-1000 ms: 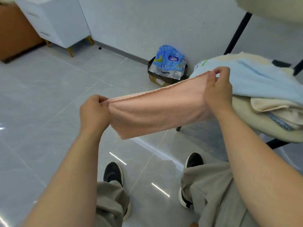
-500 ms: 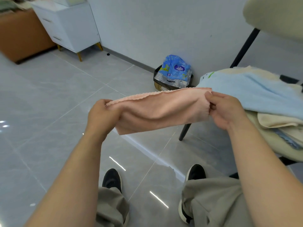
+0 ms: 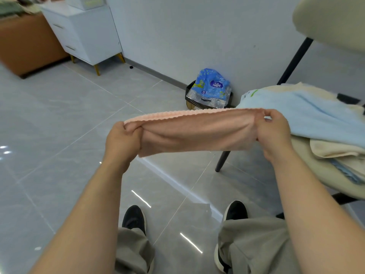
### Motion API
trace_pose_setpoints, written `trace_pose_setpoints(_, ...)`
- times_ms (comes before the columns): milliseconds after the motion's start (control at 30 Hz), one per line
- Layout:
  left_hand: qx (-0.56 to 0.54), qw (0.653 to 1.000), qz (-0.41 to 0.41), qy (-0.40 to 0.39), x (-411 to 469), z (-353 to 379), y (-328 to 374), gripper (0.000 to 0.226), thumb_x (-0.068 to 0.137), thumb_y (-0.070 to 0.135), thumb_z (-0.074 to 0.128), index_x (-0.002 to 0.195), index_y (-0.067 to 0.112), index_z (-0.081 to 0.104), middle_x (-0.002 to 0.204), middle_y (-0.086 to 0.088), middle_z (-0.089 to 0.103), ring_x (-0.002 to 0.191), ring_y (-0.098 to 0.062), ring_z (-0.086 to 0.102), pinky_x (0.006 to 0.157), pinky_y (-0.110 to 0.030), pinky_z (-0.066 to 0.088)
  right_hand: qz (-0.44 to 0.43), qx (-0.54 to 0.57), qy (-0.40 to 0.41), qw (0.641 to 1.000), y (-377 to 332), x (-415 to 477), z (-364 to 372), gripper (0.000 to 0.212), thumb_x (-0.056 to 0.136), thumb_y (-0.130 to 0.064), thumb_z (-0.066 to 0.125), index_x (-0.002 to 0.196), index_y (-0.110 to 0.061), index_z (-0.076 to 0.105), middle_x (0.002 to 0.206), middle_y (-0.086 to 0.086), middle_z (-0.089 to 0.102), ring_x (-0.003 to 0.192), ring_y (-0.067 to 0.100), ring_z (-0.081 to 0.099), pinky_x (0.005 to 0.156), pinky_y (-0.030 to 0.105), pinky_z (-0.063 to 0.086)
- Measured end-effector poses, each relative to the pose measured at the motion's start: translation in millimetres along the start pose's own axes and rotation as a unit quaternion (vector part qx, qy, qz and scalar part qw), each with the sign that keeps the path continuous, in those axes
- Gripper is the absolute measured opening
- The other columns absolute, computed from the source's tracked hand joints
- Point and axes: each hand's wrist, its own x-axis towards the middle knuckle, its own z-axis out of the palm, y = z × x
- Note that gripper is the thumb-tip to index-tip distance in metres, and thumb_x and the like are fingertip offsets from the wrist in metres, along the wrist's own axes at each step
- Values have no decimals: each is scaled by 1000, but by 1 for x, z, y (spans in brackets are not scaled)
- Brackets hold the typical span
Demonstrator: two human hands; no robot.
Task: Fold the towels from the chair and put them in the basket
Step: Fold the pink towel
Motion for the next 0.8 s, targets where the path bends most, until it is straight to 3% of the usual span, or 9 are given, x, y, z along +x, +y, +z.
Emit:
trace_pose_setpoints(100, 2, 999, 28, 24, -2, 2, 3, 29, 92, 35, 62, 94, 7, 59, 86, -4, 60, 73, -22, 56, 63, -34, 47, -72, -73, 36, 994, -8, -9, 0, 28, 105, -35, 38, 124, -18, 49, 104, 2, 60, 91, 23, 51, 76, 30, 35)
trace_pose_setpoints(200, -18, 998, 41, 49, -3, 2, 7, 30, 96, 35, 59, 79, 11, 53, 71, 1, 50, 62, -16, 44, 53, -30, 35, -112, -90, 52, 988, -15, -19, -2, 26, 107, -37, 31, 122, -19, 43, 100, 0, 57, 87, 24, 48, 73, 32, 31)
trace_pose_setpoints(367, -11, 990, 97, 106, -5, 1, 13, 27, 98, 41, 53, 97, 14, 52, 80, 9, 53, 74, -15, 50, 67, -31, 39, -130, -116, 81, 981, -22, -27, -2, 33, 108, -40, 28, 124, -15, 42, 91, 1, 55, 79, 24, 42, 68, 34, 27)
trace_pose_setpoints(500, 12, 988, 106, 107, -7, -2, 14, 24, 99, 42, 51, 100, 18, 52, 81, 12, 54, 76, -13, 51, 70, -30, 36, -116, -110, 56, 986, -19, -24, -1, 30, 107, -40, 32, 121, -17, 45, 93, 2, 57, 83, 25, 46, 69, 31, 27)
trace_pose_setpoints(600, 1, 997, 48, 69, -5, -3, 12, 27, 98, 39, 54, 94, 13, 59, 78, 8, 57, 69, -13, 53, 61, -31, 40, -86, -95, 13, 992, -14, -16, 1, 29, 105, -42, 41, 115, -18, 54, 100, -2, 59, 91, 21, 52, 74, 27, 32)
trace_pose_setpoints(667, -71, 996, -49, -4, -4, -3, 12, 17, 97, 28, 59, 94, 12, 66, 81, 0, 66, 71, -17, 61, 60, -28, 50, -41, -78, -17, 996, -9, -10, 2, 27, 101, -45, 52, 105, -20, 63, 101, -4, 64, 94, 17, 56, 79, 25, 38)
trace_pose_setpoints(733, -137, 977, -143, -80, -6, -2, 14, 6, 94, 10, 63, 93, 9, 69, 88, -12, 72, 77, -25, 68, 67, -36, 59, 23, -18, -78, 997, -6, -8, 2, 23, 96, -42, 63, 100, -20, 70, 98, -4, 71, 91, 17, 64, 83, 28, 49)
trace_pose_setpoints(800, -152, 967, -177, -103, -5, 0, 13, 9, 94, 3, 62, 89, 8, 68, 87, -16, 72, 75, -27, 69, 65, -40, 60, 103, 55, -150, 982, -6, -8, 0, 17, 95, -29, 67, 100, -14, 73, 100, 4, 76, 88, 21, 70, 84, 36, 57)
